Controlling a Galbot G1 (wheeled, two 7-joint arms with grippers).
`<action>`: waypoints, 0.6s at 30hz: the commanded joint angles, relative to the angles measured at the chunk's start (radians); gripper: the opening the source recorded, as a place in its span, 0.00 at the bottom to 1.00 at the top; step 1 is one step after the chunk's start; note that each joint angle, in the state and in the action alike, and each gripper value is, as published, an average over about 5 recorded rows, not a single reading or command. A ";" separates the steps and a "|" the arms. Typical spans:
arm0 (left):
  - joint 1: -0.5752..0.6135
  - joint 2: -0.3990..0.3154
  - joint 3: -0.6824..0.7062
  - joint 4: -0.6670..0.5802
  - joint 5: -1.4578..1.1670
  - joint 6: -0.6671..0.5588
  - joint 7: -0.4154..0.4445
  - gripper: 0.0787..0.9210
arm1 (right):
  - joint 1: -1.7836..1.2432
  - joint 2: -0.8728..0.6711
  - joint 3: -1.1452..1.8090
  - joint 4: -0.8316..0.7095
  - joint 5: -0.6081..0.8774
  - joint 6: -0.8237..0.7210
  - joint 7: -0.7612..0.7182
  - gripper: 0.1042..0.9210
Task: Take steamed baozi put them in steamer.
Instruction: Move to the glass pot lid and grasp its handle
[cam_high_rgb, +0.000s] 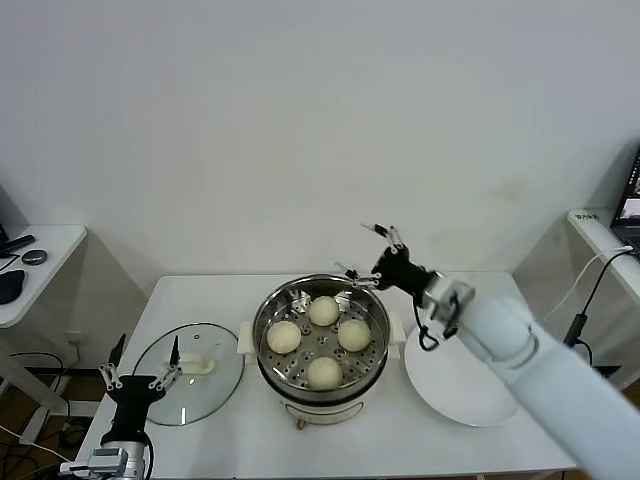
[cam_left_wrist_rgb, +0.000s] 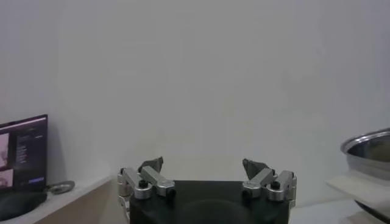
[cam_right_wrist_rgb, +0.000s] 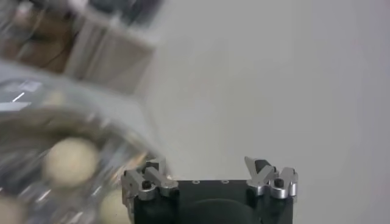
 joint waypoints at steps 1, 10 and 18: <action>0.007 0.016 0.009 0.004 0.208 -0.002 -0.022 0.88 | -0.695 0.478 0.670 0.033 -0.217 0.391 -0.016 0.88; 0.008 0.129 -0.114 0.171 0.897 -0.096 -0.092 0.88 | -0.848 0.575 0.781 0.134 -0.116 0.360 0.016 0.88; 0.021 0.200 -0.102 0.290 1.255 -0.165 -0.154 0.88 | -0.865 0.593 0.830 0.183 -0.060 0.307 0.038 0.88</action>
